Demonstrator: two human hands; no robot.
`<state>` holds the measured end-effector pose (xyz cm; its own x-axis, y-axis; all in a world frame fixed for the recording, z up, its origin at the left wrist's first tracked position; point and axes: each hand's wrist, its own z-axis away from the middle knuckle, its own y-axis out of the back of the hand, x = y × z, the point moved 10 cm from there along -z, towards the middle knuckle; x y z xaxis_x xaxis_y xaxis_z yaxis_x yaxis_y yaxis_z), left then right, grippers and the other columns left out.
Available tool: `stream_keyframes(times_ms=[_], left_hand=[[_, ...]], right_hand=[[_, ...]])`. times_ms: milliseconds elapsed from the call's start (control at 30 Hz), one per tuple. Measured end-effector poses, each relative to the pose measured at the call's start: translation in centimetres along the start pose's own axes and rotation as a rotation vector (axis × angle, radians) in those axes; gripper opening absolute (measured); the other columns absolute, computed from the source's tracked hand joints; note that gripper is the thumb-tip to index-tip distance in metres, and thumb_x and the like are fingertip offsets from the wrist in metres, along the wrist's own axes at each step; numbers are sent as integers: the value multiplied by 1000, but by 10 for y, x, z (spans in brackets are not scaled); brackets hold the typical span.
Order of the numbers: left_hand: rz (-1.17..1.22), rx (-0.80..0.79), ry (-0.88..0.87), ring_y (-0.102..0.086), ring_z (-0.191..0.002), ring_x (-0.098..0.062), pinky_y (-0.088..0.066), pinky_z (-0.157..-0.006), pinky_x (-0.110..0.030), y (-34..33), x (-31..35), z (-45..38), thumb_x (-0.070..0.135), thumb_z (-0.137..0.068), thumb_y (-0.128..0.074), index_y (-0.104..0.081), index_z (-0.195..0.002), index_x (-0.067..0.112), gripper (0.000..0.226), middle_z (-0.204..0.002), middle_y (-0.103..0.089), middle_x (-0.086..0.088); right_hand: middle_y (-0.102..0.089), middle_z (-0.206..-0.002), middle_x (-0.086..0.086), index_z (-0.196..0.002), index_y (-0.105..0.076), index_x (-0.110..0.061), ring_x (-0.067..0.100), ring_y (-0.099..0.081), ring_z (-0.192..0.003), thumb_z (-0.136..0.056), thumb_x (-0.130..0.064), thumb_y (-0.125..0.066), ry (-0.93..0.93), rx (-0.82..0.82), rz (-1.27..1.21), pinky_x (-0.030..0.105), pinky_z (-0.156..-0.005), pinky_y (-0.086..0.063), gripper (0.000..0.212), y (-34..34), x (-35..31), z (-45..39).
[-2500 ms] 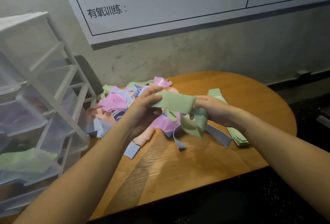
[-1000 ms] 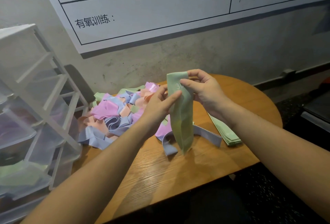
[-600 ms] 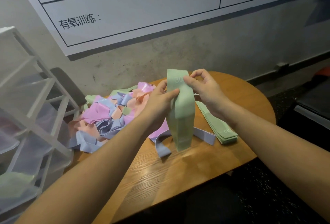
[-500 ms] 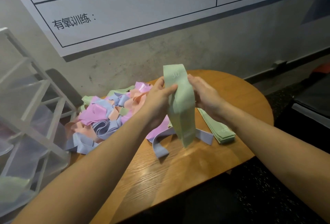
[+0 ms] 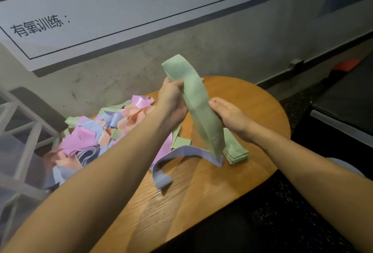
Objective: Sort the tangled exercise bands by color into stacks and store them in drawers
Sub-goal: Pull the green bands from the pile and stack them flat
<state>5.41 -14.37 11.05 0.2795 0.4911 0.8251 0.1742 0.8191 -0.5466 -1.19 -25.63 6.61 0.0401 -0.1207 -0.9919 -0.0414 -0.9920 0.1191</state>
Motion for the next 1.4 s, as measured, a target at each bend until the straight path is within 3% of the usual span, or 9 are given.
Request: stream_keyframes(times_ms=[167, 300, 533, 667, 733, 933, 1133, 1267, 1400], left_hand=[[121, 62, 121, -65, -101, -37, -51, -96, -52, -3, -26, -29, 2, -102, -31, -48, -132, -2, 34, -133, -57, -33], [145, 146, 208, -64, -105, -40, -44, -106, -53, 9, -57, -51, 8, -99, -29, -53, -127, -9, 40, -115, -65, -31], [44, 32, 270, -57, -70, -17, -49, -70, -33, -5, -94, -70, 56, -97, -53, -58, -93, 12, 44, -76, -55, -3], [-177, 140, 181, -69, -72, -23, -57, -61, -34, 9, -107, -94, 15, -100, -53, -51, -132, -1, 36, -95, -71, -15], [-248, 152, 171, -68, -82, -26, -58, -63, -35, 12, -112, -101, 2, -95, -44, -54, -132, 1, 38, -113, -69, -19], [-489, 203, 91, -63, -81, -19, -55, -60, -29, 28, -109, -118, 0, -97, -42, -50, -121, 11, 27, -107, -68, -5], [-745, 213, 114, -64, -93, -20, -57, -90, -44, 50, -123, -132, 7, -97, -58, -48, -129, 17, 34, -115, -63, -9], [-934, 147, 103, -62, -93, -16, -54, -80, -32, 48, -127, -135, 10, -97, -63, -42, -139, 20, 48, -108, -60, 0], [-1027, 116, 55, -59, -102, -19, -54, -90, -35, 49, -122, -137, 10, -96, -65, -39, -145, 18, 56, -119, -56, -2]], right_hand=[[-64, -91, -3, -104, -62, -23, 9, -57, -80, -107, -35, -41, -116, 58, 85, 31, -71, -45, 25, 24, 19, -3], [-71, -103, 6, -123, -54, -29, 13, -66, -83, -100, -22, -47, -210, 34, 153, 29, -68, -51, 25, 36, 38, -1], [-72, -103, -4, -138, -50, -32, 8, -70, -83, -105, -23, -46, -277, 36, 120, 18, -61, -53, 33, 55, 60, 1], [-66, -123, -5, -145, -46, -27, 9, -67, -101, -102, -24, -48, -293, 24, 232, 28, -83, -56, 44, 62, 74, -2], [-64, -127, -2, -147, -42, -27, 12, -65, -107, -96, -22, -52, -307, 11, 289, 40, -94, -55, 53, 65, 80, -1], [-66, -105, 8, -149, -41, -28, 22, -66, -92, -93, -25, -65, -359, -48, 396, 36, -78, -52, 61, 70, 99, 2], [-58, -86, -6, -144, -42, -33, 6, -61, -73, -88, -26, -74, -303, -68, 456, 25, -65, -50, 65, 66, 111, -4], [-59, -90, -8, -148, -36, -37, 9, -63, -80, -87, -33, -73, -313, -125, 593, 30, -70, -54, 71, 65, 120, -1], [-62, -104, -10, -151, -33, -35, 10, -61, -90, -86, -46, -72, -312, -183, 731, 31, -72, -53, 77, 61, 125, 4]])
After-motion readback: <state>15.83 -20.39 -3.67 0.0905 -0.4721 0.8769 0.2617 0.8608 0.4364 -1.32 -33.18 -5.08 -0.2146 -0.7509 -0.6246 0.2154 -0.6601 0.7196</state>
